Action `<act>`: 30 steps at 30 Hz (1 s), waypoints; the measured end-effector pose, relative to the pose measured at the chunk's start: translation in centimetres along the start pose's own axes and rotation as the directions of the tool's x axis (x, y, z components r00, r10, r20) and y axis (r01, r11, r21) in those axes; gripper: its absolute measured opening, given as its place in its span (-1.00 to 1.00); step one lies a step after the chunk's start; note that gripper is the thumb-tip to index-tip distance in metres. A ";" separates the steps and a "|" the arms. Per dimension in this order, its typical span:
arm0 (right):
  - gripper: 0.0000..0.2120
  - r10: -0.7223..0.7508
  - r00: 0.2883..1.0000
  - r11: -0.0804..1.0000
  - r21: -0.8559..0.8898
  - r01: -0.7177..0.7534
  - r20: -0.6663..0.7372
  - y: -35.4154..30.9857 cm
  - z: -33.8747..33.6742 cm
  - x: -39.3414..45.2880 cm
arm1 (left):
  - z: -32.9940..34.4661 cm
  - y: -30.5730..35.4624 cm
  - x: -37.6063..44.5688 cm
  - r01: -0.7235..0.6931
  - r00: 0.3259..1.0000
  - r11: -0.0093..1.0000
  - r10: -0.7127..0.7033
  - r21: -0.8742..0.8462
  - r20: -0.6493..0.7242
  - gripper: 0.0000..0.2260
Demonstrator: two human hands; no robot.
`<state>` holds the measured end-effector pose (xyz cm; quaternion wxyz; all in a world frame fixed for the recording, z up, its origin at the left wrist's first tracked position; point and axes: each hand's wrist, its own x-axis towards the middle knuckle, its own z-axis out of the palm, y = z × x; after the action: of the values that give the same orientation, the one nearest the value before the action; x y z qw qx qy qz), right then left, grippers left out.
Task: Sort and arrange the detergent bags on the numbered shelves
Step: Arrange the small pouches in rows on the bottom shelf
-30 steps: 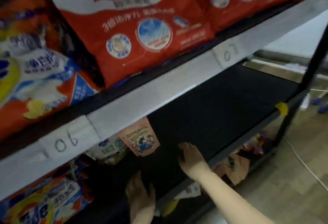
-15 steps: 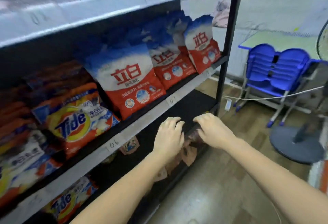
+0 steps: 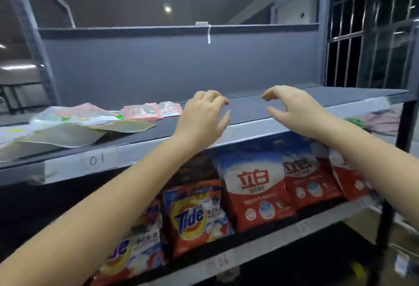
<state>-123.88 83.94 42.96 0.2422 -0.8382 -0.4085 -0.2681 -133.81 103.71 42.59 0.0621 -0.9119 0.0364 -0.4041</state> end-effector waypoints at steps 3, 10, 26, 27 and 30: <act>-0.70 -0.074 0.988 0.996 0.056 0.067 0.133 -2.3 2.3 5.7 | -2.1 -6.4 1.2 0.204 0.964 0.959 -0.232 0.195 0.133 -0.68; -0.66 -0.127 0.892 0.992 0.059 0.113 0.434 -5.8 8.0 15.7 | -3.1 -15.8 2.8 0.544 0.691 0.743 -0.660 0.389 0.294 -0.72; -0.40 0.091 0.678 0.953 0.134 -0.272 0.729 -10.2 19.3 28.7 | 3.0 -20.3 7.2 0.806 0.174 0.464 -0.779 0.367 0.603 -0.56; -0.40 0.105 0.685 0.954 0.121 -0.274 0.720 -10.5 19.7 28.9 | 3.3 -20.0 7.3 0.828 0.175 0.452 -0.770 0.332 0.613 -0.59; -0.42 0.151 0.700 0.953 0.085 -0.290 0.698 -11.8 20.6 29.0 | 4.6 -20.7 7.5 0.813 0.174 0.419 -0.838 0.405 0.517 -0.64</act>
<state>-113.14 119.37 48.65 0.1835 -0.8936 -0.3883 0.1304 -125.03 123.65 47.99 -0.1407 -0.8584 -0.4927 -0.0244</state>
